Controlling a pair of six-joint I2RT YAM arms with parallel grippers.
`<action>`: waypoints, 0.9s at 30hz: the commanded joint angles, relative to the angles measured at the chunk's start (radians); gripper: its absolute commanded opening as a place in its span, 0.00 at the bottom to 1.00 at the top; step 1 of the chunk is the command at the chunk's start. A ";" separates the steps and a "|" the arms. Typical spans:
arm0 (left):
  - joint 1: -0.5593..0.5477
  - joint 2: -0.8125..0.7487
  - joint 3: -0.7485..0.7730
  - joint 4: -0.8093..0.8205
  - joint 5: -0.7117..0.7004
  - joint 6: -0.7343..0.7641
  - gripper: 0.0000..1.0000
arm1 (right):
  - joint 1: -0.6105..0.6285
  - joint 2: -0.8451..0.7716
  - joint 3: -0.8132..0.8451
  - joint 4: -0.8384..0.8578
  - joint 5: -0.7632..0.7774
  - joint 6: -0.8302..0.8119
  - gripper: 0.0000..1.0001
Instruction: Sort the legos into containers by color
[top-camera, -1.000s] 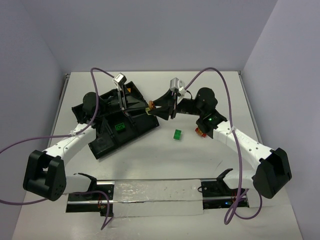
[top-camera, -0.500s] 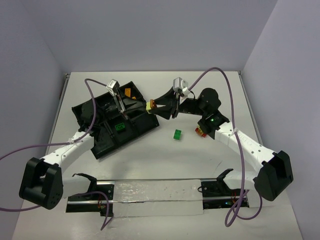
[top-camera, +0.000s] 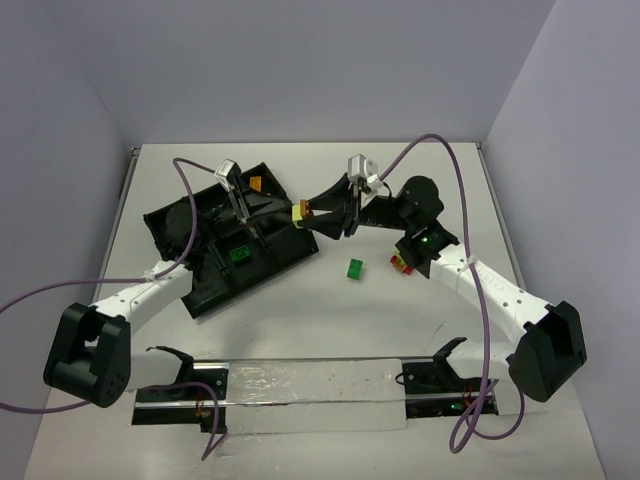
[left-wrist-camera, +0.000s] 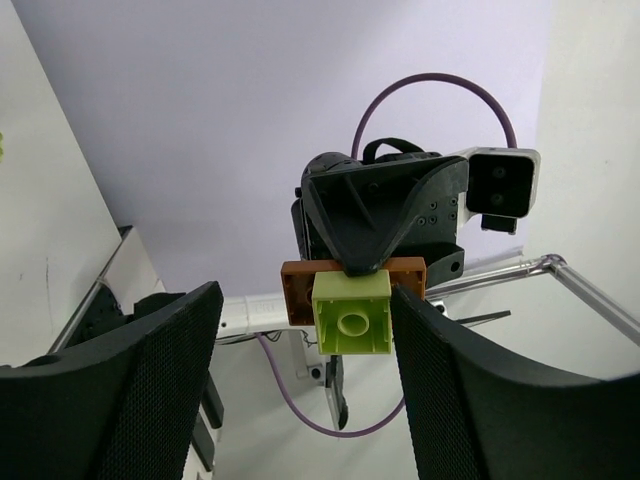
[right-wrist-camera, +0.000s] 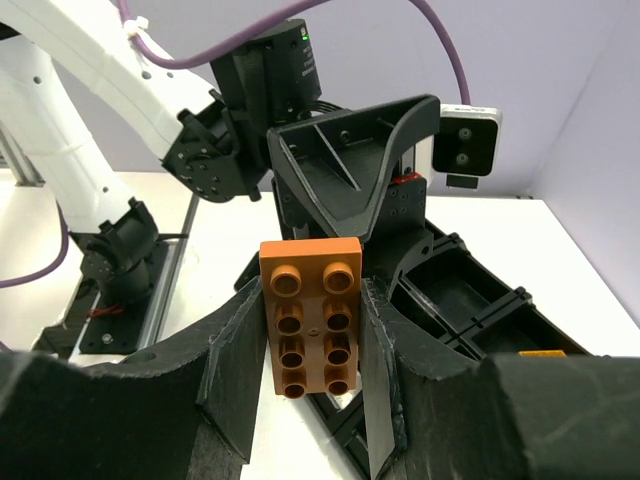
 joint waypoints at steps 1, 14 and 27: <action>-0.006 0.011 -0.021 0.184 0.008 -0.067 0.71 | -0.001 -0.003 0.041 0.063 -0.014 0.012 0.00; -0.018 -0.018 0.033 0.129 0.033 -0.014 0.71 | -0.001 0.015 0.053 0.066 -0.009 0.021 0.00; -0.045 -0.012 0.058 0.093 0.054 0.013 0.69 | -0.001 0.029 0.060 0.083 -0.008 0.044 0.00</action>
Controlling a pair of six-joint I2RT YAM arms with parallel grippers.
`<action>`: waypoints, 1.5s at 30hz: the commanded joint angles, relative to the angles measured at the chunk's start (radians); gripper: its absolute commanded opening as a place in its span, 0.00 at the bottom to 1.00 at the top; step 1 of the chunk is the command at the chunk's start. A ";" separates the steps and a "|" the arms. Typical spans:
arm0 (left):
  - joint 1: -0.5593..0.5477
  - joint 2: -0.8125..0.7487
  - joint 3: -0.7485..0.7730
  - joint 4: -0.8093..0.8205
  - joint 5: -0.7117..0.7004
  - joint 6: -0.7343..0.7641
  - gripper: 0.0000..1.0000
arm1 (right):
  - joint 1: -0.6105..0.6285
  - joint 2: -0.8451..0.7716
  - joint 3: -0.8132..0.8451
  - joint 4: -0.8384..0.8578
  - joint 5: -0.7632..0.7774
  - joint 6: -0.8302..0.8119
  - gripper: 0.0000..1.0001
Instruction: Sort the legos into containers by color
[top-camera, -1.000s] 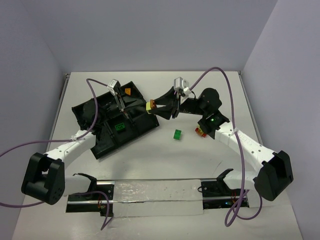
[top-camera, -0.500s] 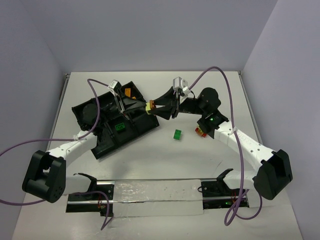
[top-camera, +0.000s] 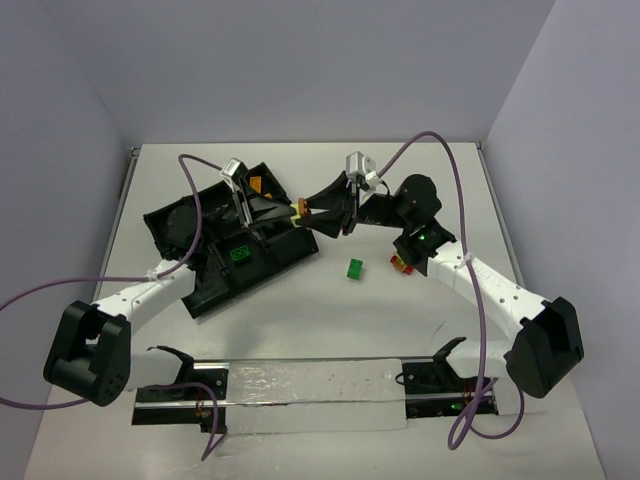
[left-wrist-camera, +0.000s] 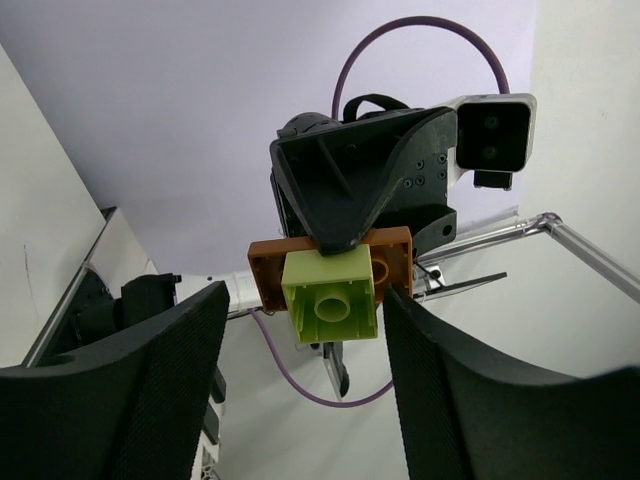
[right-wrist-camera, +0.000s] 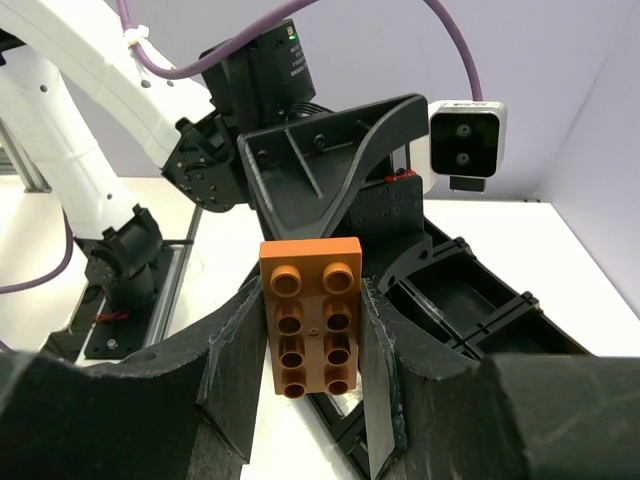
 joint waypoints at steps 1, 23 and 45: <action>-0.015 -0.021 0.057 0.005 0.018 0.035 0.68 | 0.000 0.010 0.051 0.060 -0.001 0.019 0.00; 0.027 -0.041 0.023 -0.043 0.016 0.035 0.00 | -0.015 -0.028 0.016 0.032 0.019 -0.011 0.00; 0.270 -0.200 0.192 -0.845 0.009 0.551 0.00 | -0.052 -0.069 -0.021 -0.027 0.085 -0.016 0.00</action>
